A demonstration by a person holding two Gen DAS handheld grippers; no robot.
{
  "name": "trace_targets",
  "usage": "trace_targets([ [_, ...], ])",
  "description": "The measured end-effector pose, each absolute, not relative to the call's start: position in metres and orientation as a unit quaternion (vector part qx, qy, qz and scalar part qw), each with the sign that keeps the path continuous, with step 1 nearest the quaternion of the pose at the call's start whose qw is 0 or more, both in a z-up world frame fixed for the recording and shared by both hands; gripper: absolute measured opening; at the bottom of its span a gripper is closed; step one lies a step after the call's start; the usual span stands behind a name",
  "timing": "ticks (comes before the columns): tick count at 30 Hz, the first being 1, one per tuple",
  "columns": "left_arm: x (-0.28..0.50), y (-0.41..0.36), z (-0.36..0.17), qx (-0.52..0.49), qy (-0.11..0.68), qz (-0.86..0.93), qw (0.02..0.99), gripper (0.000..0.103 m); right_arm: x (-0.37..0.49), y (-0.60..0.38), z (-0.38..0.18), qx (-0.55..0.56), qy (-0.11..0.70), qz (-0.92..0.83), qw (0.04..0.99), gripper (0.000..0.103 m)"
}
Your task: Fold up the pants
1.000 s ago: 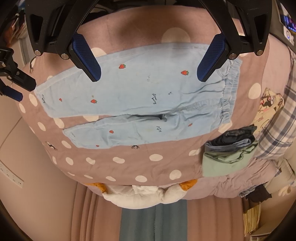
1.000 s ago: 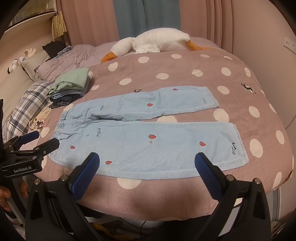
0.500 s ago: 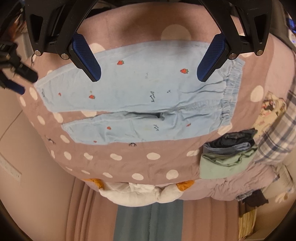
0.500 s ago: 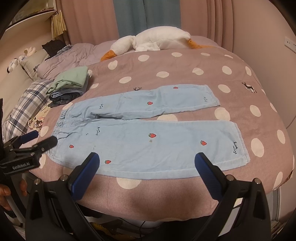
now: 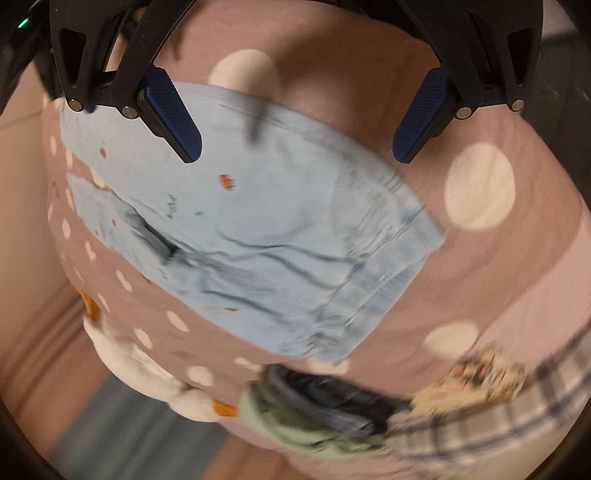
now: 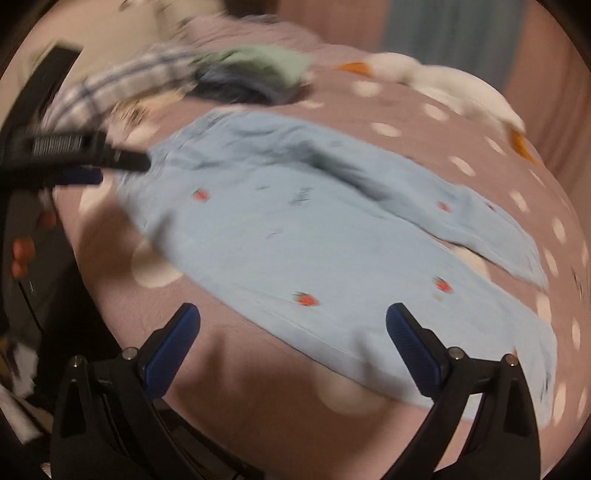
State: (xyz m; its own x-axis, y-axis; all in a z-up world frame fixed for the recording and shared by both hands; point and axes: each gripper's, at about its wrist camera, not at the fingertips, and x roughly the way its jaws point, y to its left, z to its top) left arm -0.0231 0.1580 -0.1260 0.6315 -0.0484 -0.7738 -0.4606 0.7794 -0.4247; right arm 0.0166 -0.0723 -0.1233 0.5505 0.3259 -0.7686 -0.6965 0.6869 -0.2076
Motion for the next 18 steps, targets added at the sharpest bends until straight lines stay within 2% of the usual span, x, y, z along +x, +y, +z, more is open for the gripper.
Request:
trace_targets([
  [7, -0.032, 0.179, -0.162, -0.393, 0.405, 0.100, 0.820, 0.103, 0.009, -0.051, -0.158, -0.309, 0.331, 0.333, 0.827, 0.091],
  [12, -0.042, 0.190, -0.162, -0.413, 0.363, 0.082, 0.831, 0.103, 0.008, -0.050, -0.157, -0.304, 0.292, 0.339, 0.841, 0.089],
  [14, -0.042, 0.195, -0.163, -0.425, 0.351, 0.074, 0.831, 0.103, 0.013, -0.045, -0.154, -0.298, 0.285, 0.337, 0.847, 0.082],
  [18, -0.031, 0.204, -0.163, -0.431, 0.340, 0.076, 0.832, 0.103, 0.023, -0.032, -0.156, -0.293, 0.279, 0.337, 0.850, 0.082],
])
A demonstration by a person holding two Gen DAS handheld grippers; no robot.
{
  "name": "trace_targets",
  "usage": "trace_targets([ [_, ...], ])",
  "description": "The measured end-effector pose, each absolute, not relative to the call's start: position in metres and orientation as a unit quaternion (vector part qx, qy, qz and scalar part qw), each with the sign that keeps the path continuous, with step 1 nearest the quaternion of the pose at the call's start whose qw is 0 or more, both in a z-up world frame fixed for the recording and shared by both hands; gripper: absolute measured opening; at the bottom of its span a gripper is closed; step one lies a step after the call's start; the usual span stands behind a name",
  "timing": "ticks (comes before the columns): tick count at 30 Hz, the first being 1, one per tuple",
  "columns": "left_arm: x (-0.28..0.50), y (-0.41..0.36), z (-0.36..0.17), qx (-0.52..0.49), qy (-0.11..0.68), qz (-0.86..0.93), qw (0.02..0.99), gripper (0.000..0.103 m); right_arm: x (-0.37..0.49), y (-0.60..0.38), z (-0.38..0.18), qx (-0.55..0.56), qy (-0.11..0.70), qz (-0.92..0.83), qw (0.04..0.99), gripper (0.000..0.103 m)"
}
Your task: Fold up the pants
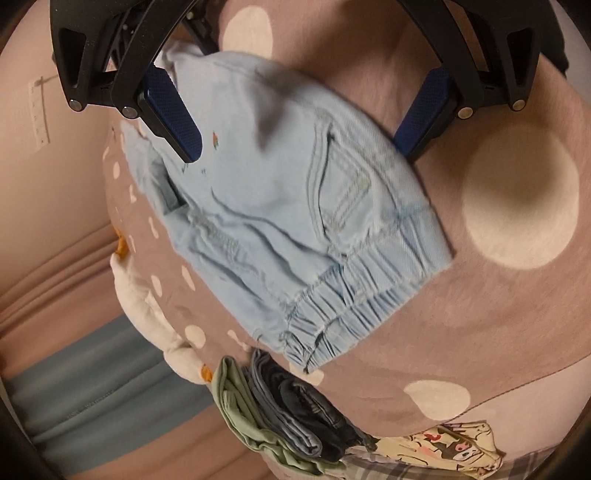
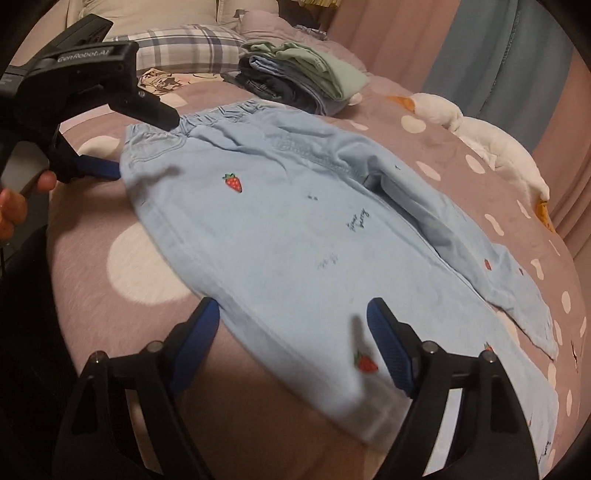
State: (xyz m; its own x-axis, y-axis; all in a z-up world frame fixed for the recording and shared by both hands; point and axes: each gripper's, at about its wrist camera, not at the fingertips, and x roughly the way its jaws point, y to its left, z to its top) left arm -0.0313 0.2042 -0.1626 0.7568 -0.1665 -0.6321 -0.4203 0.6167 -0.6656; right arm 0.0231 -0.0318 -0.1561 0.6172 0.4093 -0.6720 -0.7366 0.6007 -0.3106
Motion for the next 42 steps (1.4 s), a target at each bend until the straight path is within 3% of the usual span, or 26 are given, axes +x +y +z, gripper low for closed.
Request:
trace_targets([
  [3, -0.023, 0.210, -0.160, -0.433, 0.338, 0.087, 0.831, 0.100, 0.029, -0.022, -0.154, -0.276, 0.281, 0.346, 0.852, 0.073],
  [4, -0.022, 0.211, -0.158, -0.432, 0.339, 0.095, 0.830, 0.092, 0.029, -0.020, -0.154, -0.275, 0.281, 0.348, 0.851, 0.063],
  [8, -0.019, 0.220, -0.159, -0.420, 0.370, 0.148, 0.815, 0.035, 0.012, -0.009, -0.152, -0.303, 0.262, 0.370, 0.838, 0.026],
  [10, -0.025, 0.224, -0.158, -0.412, 0.377, 0.156, 0.815, 0.023, 0.007, -0.008, -0.154, -0.315, 0.261, 0.388, 0.826, 0.014],
  [15, -0.037, 0.224, -0.150, -0.399, 0.370, 0.154, 0.824, 0.020, 0.007, -0.006, -0.150, -0.313, 0.280, 0.402, 0.813, 0.005],
  [21, -0.035, 0.225, -0.153, -0.377, 0.414, 0.153, 0.814, 0.023, 0.002, -0.013, -0.145, -0.288, 0.308, 0.416, 0.806, 0.010],
  [24, -0.047, 0.217, -0.140, -0.324, 0.430, 0.163, 0.827, 0.041, 0.001, -0.020, -0.141, -0.259, 0.335, 0.422, 0.801, 0.014],
  [25, -0.051, 0.216, -0.136, -0.306, 0.432, 0.172, 0.831, 0.052, 0.001, -0.023, -0.137, -0.245, 0.339, 0.431, 0.800, 0.017],
  [26, -0.057, 0.214, -0.130, -0.281, 0.432, 0.190, 0.835, 0.058, 0.002, -0.029, -0.125, -0.214, 0.342, 0.448, 0.798, 0.032],
  [27, -0.061, 0.213, -0.125, -0.269, 0.428, 0.203, 0.839, 0.058, 0.005, -0.033, -0.117, -0.196, 0.339, 0.448, 0.804, 0.042],
  [28, -0.063, 0.211, -0.120, -0.255, 0.418, 0.211, 0.846, 0.058, 0.007, -0.033, -0.112, -0.186, 0.334, 0.443, 0.811, 0.062],
  [29, -0.062, 0.207, -0.115, -0.245, 0.412, 0.209, 0.852, 0.058, 0.013, -0.036, -0.105, -0.172, 0.324, 0.433, 0.823, 0.064],
  [35, -0.016, 0.150, -0.099, -0.122, 0.386, 0.139, 0.904, 0.058, 0.062, -0.023, -0.120, -0.159, 0.364, 0.332, 0.855, 0.054],
  [40, 0.012, 0.117, -0.147, -0.043, 0.475, 0.109, 0.872, 0.058, 0.058, -0.020, -0.156, -0.168, 0.428, 0.314, 0.831, 0.047],
  [42, -0.002, 0.111, -0.150, -0.019, 0.448, 0.109, 0.887, 0.059, 0.043, -0.021, -0.157, -0.201, 0.406, 0.318, 0.833, 0.047],
])
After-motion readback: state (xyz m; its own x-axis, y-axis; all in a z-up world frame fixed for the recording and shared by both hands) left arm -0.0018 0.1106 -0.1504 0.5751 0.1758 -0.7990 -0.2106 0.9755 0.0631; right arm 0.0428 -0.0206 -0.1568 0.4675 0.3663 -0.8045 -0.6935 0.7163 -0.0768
